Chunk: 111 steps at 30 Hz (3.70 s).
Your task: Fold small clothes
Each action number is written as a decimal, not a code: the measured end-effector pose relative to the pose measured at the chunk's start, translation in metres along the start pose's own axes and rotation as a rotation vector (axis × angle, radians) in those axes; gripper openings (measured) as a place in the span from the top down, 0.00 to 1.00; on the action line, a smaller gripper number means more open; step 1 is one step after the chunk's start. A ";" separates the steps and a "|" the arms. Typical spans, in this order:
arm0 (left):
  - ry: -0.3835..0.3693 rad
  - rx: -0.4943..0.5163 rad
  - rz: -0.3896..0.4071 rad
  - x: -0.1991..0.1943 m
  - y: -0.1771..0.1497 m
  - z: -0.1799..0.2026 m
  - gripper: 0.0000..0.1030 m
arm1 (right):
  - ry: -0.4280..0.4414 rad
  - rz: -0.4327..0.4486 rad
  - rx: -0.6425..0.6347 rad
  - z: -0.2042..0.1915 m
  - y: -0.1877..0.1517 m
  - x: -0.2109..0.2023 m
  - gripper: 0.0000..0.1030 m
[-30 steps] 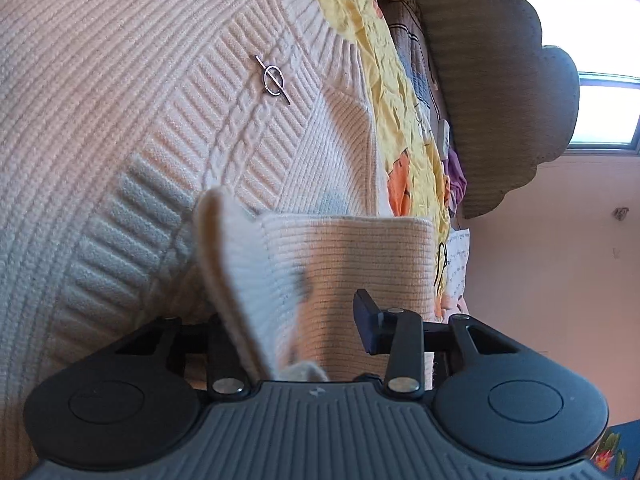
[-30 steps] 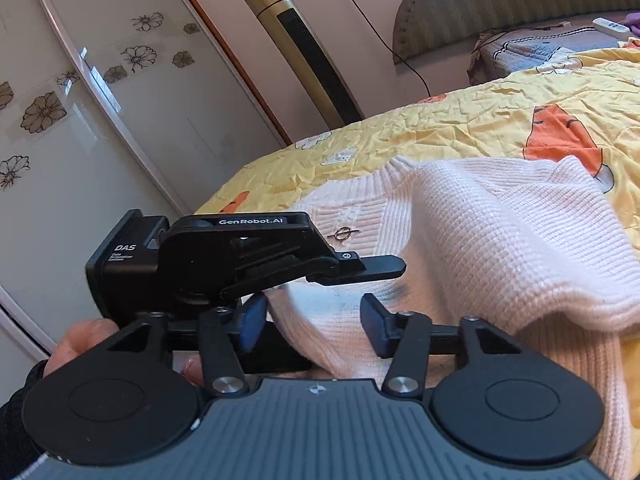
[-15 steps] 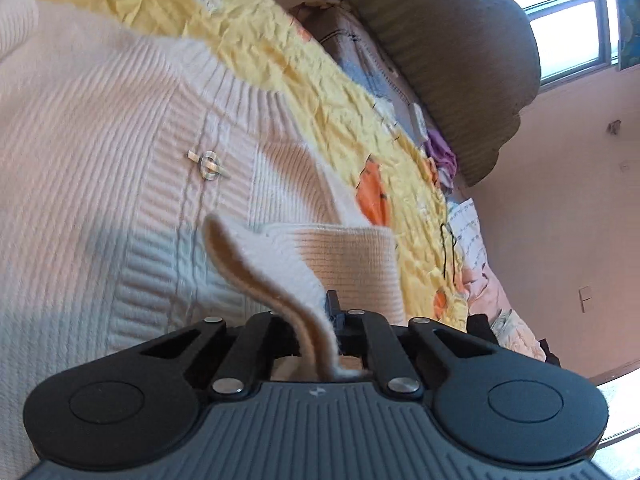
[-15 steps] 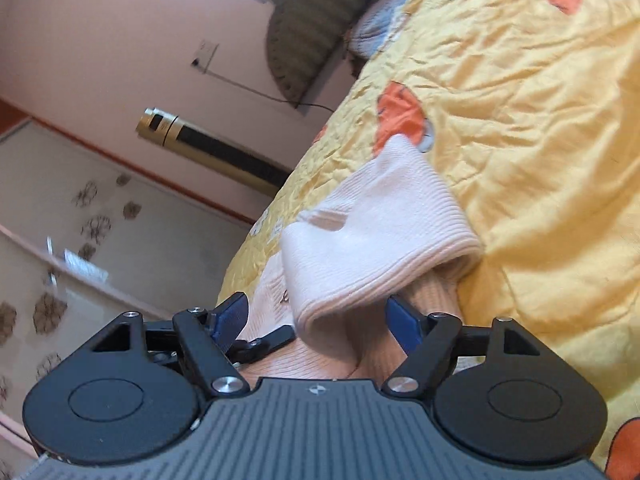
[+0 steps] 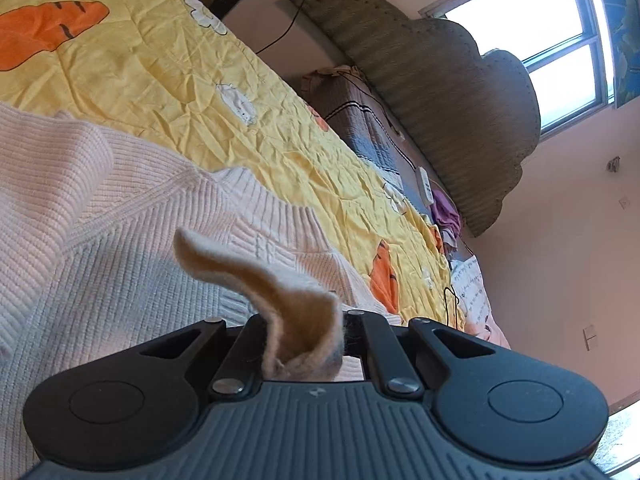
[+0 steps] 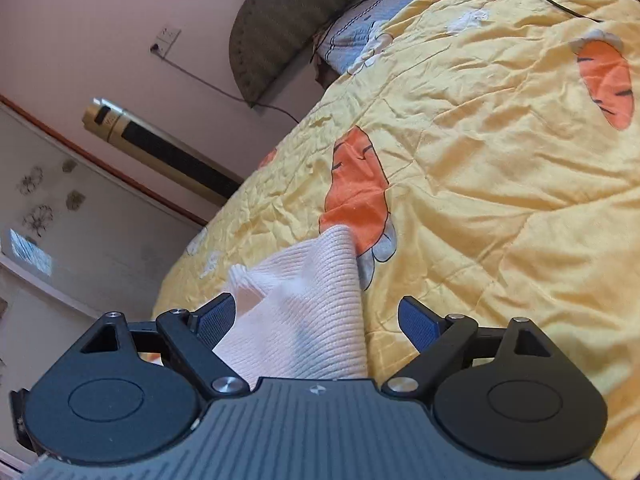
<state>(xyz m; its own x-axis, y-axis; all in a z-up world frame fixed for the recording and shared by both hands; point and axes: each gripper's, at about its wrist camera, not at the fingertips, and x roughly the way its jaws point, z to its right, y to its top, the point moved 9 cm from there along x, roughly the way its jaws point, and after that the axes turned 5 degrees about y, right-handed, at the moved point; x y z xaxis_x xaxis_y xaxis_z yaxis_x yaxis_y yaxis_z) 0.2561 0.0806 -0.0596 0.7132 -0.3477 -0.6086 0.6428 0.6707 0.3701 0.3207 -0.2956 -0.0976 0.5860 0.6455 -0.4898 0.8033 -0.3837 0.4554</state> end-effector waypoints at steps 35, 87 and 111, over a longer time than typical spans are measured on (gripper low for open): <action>0.201 0.032 -0.046 0.041 -0.016 -0.068 0.94 | -0.123 -0.140 -0.250 -0.008 0.007 0.066 0.62; 0.289 -0.405 0.777 -0.209 0.047 -0.197 0.23 | -0.241 -0.033 -0.797 -0.072 -0.079 0.106 0.11; 0.542 -0.545 0.619 -0.180 0.075 -0.291 0.89 | -0.228 -0.031 -0.782 -0.073 -0.080 0.107 0.09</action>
<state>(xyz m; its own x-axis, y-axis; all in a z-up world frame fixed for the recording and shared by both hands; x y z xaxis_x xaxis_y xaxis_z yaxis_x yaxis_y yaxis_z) 0.0946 0.3846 -0.1264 0.5679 0.4229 -0.7062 -0.1151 0.8903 0.4406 0.3116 -0.1481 -0.1320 0.6399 0.4652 -0.6116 0.5624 0.2588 0.7853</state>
